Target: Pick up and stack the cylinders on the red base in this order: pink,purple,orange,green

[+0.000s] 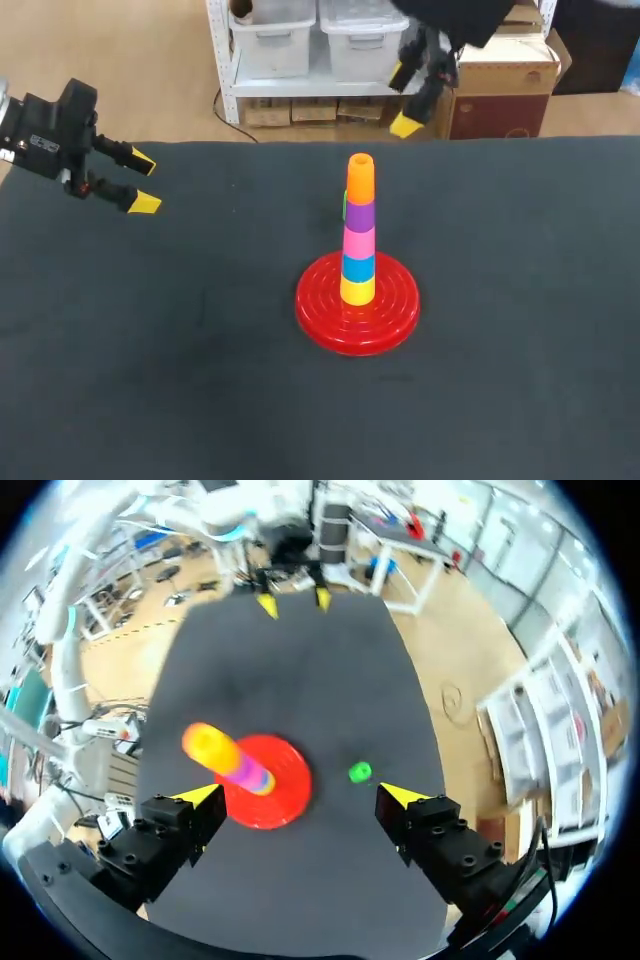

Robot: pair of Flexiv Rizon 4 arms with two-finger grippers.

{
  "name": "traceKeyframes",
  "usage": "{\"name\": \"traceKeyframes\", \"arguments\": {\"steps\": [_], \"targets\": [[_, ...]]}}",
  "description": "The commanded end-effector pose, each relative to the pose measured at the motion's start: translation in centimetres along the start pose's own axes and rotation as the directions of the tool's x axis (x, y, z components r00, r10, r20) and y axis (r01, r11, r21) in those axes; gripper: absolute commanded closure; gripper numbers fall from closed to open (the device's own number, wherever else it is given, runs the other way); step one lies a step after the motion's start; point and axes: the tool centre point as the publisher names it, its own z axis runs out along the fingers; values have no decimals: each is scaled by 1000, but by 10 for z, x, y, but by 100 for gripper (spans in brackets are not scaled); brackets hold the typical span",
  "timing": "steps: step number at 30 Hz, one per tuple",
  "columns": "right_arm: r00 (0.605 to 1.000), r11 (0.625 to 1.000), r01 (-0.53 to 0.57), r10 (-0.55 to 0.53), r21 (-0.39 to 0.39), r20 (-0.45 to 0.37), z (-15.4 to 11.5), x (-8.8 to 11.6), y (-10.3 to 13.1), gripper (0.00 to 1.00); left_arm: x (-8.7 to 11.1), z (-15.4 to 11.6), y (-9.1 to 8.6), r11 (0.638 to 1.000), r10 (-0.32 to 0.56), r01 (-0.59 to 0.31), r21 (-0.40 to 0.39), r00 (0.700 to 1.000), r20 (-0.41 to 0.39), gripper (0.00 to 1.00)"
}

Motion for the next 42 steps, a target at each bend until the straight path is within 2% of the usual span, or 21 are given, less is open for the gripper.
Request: {"name": "traceKeyframes", "arguments": {"steps": [1,5,9,17,20,24,32,37,42], "targets": [[998,999,-32,32,-12,-55,55,2,-31,0,1,0,0,1000,2,-2,-1,1000,3,0],[993,997,-73,71,-22,-95,94,17,-55,0,1,0,0,1000,2,-2,-1,1000,3,0],[975,985,-169,164,-24,-149,130,35,-76,0,1,0,0,1000,2,-2,-1,1000,3,0],[945,972,-234,221,-27,-243,171,37,-99,0,1,0,0,1000,2,-2,-1,1000,3,0],[936,966,-258,243,-28,-254,183,36,-103,0,1,0,0,1000,2,-2,-1,1000,3,0],[935,955,-296,281,-39,-217,194,37,-105,0,1,0,0,1000,2,-2,-1,1000,3,0],[926,947,-317,299,-47,-228,216,38,-97,0,1,0,0,1000,2,-2,-1,1000,3,0],[917,952,-304,287,-21,-276,220,36,-93,0,1,0,0,1000,2,-2,-1,1000,3,0],[910,951,-310,299,9,-286,216,35,-97,0,1,0,0,1000,2,-2,-1,1000,3,0]]}}
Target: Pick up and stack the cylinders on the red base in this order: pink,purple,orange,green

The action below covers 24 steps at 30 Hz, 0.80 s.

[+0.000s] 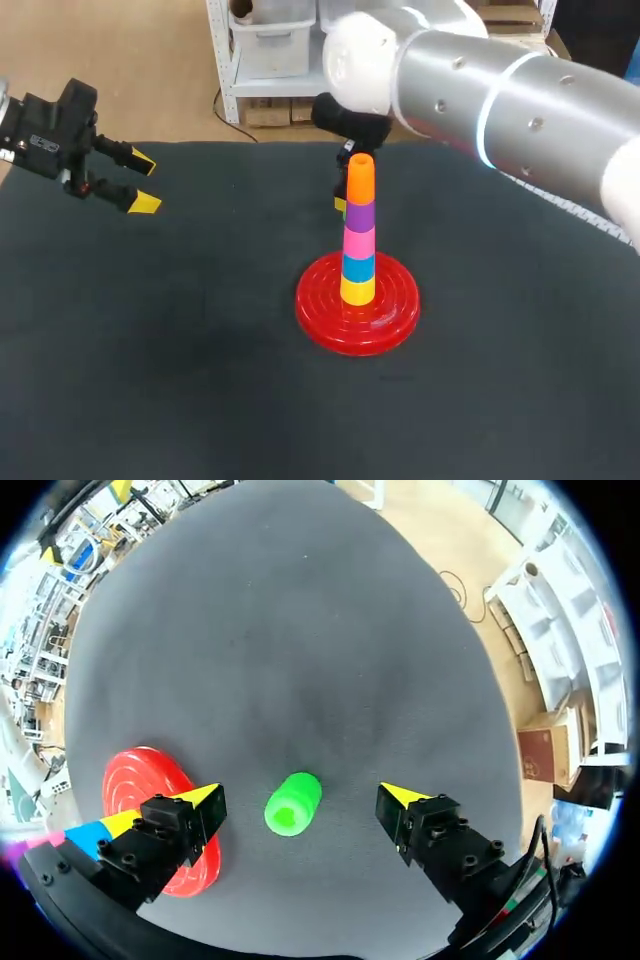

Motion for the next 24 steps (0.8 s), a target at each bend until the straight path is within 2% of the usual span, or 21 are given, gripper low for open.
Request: {"name": "traceKeyframes", "arguments": {"steps": [1,6,10,12,16,24], "targets": [[1000,1000,-8,9,26,-5,-4,2,4,0,1,0,0,1000,2,-2,-1,1000,3,0],[1000,999,-17,18,33,-19,-1,5,3,1,1,0,0,1000,2,-2,-1,1000,3,0],[999,999,-23,24,33,-29,1,8,3,10,1,0,0,1000,2,-2,-1,1000,3,0],[999,999,-19,20,38,-40,1,8,4,21,1,0,0,1000,2,-2,-1,1000,3,0],[998,999,-13,16,51,-58,2,9,5,33,1,0,0,1000,2,-2,-1,1000,3,0],[997,998,5,0,68,-79,2,6,4,38,1,0,0,1000,2,-2,-1,1000,3,0]]}}
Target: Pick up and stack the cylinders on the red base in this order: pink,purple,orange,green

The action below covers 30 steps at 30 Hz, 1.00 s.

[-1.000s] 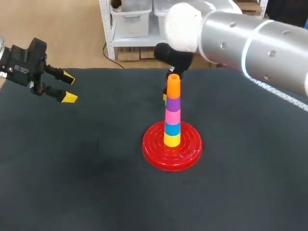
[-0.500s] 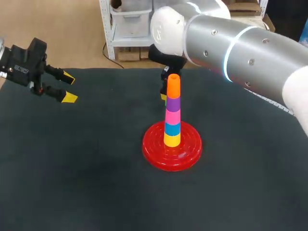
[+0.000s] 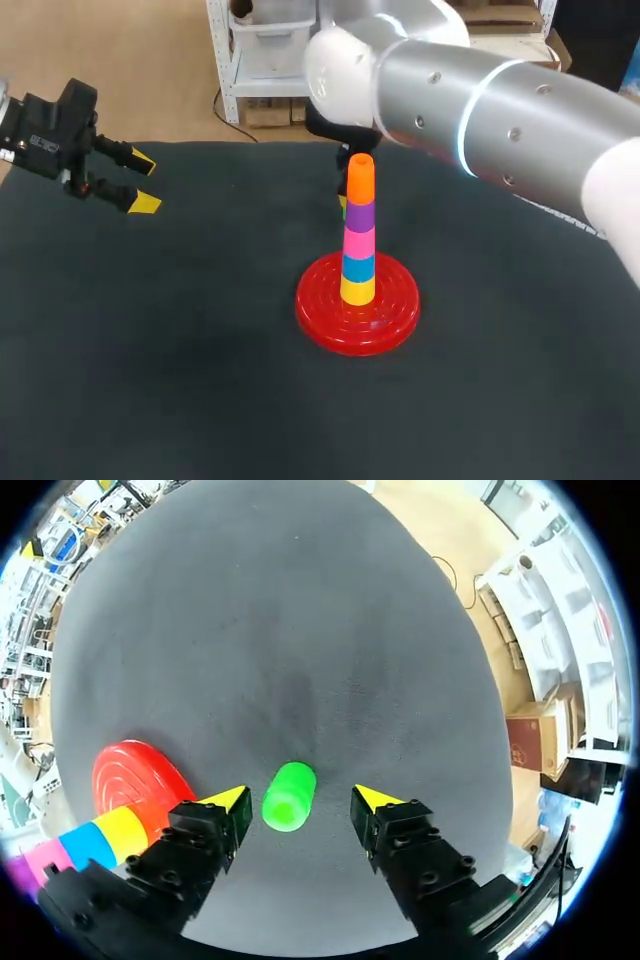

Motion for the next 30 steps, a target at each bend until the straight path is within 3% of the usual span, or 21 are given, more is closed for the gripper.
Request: {"name": "traceKeyframes", "arguments": {"steps": [1,4,8,10,12,16,22,27,30], "targets": [[1000,1000,6,-6,13,1,0,1,4,39,1,0,0,1000,2,-2,-1,1000,3,0],[1000,1000,9,-9,15,-1,0,0,4,42,1,0,0,1000,2,-2,-1,1000,3,0],[1000,1000,14,-13,26,-10,0,0,5,55,1,0,0,1000,2,-2,-1,1000,3,0],[1000,999,12,-12,35,-7,-2,2,7,72,1,0,0,1000,2,-2,-1,1000,3,0],[1000,999,7,-8,52,10,-8,5,8,100,1,0,0,1000,2,-2,-1,1000,3,0],[998,997,-3,-3,79,68,-30,11,10,100,1,0,0,1000,2,-2,-1,1000,3,0],[971,983,7,-51,182,234,-114,23,23,100,1,0,0,1000,2,-2,-1,1000,3,0],[927,952,82,-182,296,327,-186,34,51,100,1,0,0,1000,2,-2,-1,1000,3,0],[894,926,139,-270,350,359,-215,38,75,100,1,0,0,1000,2,-2,-1,1000,3,0]]}}
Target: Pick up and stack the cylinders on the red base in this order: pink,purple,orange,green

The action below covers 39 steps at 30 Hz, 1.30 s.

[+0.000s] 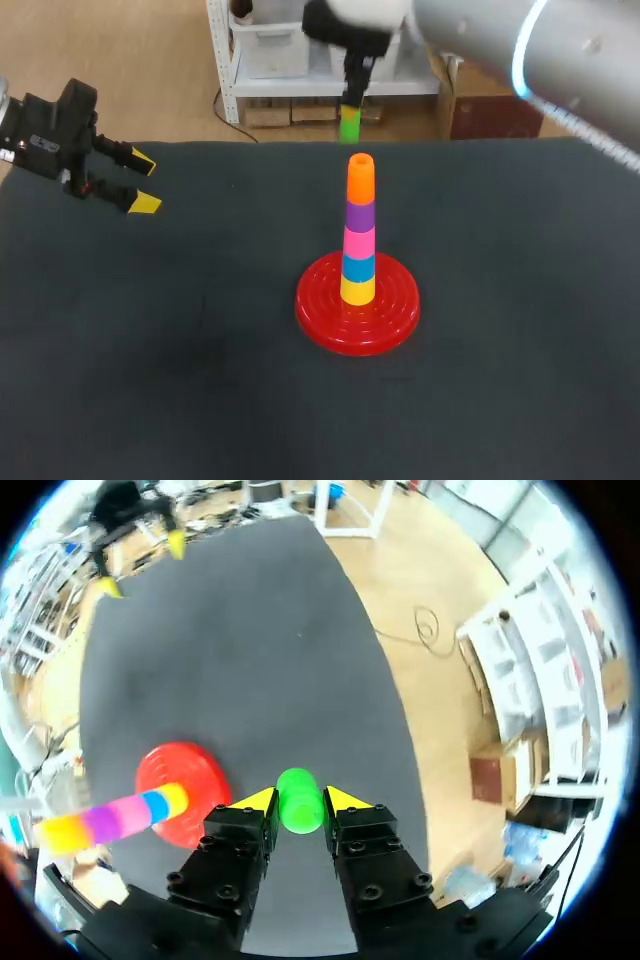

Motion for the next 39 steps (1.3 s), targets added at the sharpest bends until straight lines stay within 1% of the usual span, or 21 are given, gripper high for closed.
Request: {"name": "traceKeyframes", "arguments": {"steps": [1,3,9,12,17,19,20,23,26,27,33,37,39], "targets": [[956,959,65,-139,275,257,-71,35,81,100,1,0,0,1000,2,-2,-1,1000,3,0],[947,948,97,-182,305,266,-85,35,96,100,1,0,0,1000,2,-2,-1,1000,3,0],[921,916,202,-298,347,251,-114,42,129,100,1,0,0,1000,2,-2,-1,1000,3,0],[900,898,253,-355,361,252,-128,46,148,100,1,0,0,1000,2,-2,-1,1000,3,0],[870,860,341,-442,378,220,-137,48,176,100,1,0,0,1000,2,-2,-1,1000,3,0],[861,843,375,-471,386,192,-137,48,184,100,1,0,0,1000,2,-2,-1,1000,3,0],[853,826,404,-495,393,163,-135,47,189,100,1,0,0,1000,2,-2,-1,1000,3,0],[844,793,458,-530,401,82,-129,49,197,100,1,0,0,1000,2,-2,-1,1000,3,0],[837,780,485,-545,395,50,-124,53,201,100,1,0,0,1000,2,-2,-1,1000,3,0],[832,770,500,-554,396,28,-123,55,203,100,1,0,0,1000,2,-2,-1,1000,3,0],[823,752,519,-568,406,-1,-125,64,207,100,1,0,0,1000,2,-2,-1,1000,3,0],[821,742,524,-571,418,-17,-121,65,208,100,1,0,0,1000,2,-2,-1,1000,3,0],[823,743,520,-568,421,-15,-118,64,207,100,1,0,0,1000,2,-2,-1,1000,3,0]]}}
